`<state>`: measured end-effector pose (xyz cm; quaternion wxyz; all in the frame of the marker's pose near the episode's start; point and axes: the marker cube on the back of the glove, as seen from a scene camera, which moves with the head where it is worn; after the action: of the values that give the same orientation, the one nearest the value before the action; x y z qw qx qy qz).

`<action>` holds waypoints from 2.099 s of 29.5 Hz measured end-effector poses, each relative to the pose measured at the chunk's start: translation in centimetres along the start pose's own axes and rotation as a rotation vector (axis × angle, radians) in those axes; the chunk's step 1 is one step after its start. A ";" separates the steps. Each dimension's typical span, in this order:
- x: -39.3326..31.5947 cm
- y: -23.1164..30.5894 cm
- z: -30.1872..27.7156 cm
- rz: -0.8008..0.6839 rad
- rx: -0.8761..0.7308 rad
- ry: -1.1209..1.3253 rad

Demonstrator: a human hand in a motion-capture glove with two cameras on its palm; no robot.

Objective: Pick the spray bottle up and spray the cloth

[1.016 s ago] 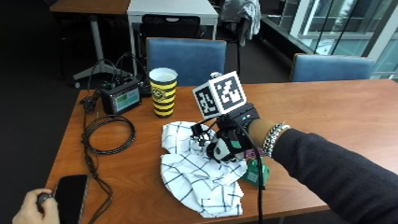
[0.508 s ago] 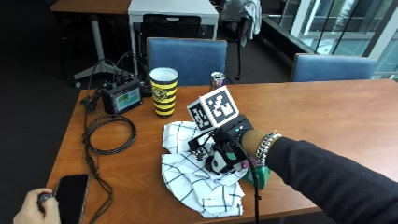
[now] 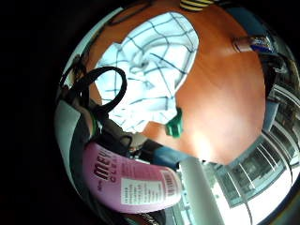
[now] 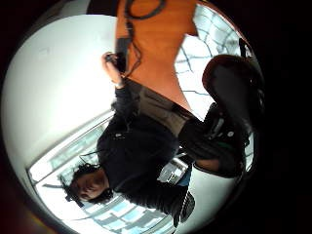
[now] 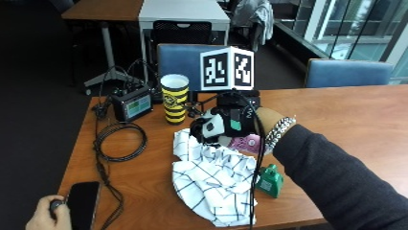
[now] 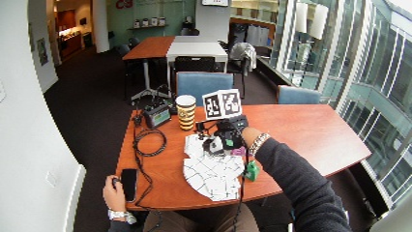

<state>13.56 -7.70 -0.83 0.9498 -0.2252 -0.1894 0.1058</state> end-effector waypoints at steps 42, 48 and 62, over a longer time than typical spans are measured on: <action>-6.1 -11.0 1.7 -0.321 0.824 -0.685; -5.8 -11.1 2.0 -0.321 0.821 -0.682; -7.2 -10.1 -0.2 -0.374 0.858 -0.614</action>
<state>8.31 -18.67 1.43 0.8603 0.2602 -0.4338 0.0639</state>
